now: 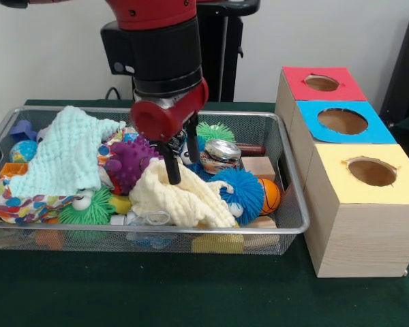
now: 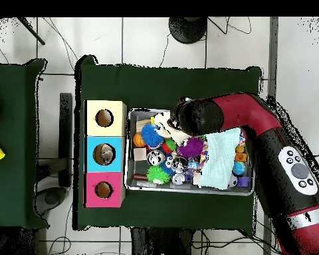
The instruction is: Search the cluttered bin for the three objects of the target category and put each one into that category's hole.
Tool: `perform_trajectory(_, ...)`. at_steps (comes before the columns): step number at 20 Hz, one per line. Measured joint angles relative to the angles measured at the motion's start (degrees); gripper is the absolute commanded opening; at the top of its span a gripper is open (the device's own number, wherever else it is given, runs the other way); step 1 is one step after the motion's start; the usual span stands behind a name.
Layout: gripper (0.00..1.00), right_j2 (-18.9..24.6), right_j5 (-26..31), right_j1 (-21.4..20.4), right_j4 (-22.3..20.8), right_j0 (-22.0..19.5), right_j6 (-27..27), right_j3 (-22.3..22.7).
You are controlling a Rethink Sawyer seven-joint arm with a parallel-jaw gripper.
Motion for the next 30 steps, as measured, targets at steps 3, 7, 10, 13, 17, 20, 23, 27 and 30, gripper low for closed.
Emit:
perform_trajectory(3, 1.00, 0.45, 1.46, 1.11, -0.97, 0.15, -10.28, -0.80)
perform_trajectory(7, 1.00, 0.46, 3.73, 1.21, -1.88, 0.59, -20.86, -1.78)
perform_trajectory(10, 1.00, 0.45, 4.98, 1.07, -2.09, 1.04, -28.15, -2.39)
perform_trajectory(13, 1.00, 0.45, 5.20, 0.81, -2.09, 1.45, -31.54, -2.66)
perform_trajectory(17, 1.00, 0.45, 5.20, 0.50, -2.08, 2.09, -32.87, -3.10)
perform_trajectory(20, 1.00, 0.40, 5.20, 0.50, -2.08, 2.60, -32.87, -3.72)
perform_trajectory(23, 1.00, 0.28, 5.20, 0.53, -2.09, 3.20, -32.87, -4.95)
perform_trajectory(27, 1.00, 0.18, 5.20, 0.73, -2.07, 3.32, -32.87, -6.41)
perform_trajectory(30, 1.00, 0.06, 5.20, 1.10, -2.07, 3.31, -32.87, -7.83)
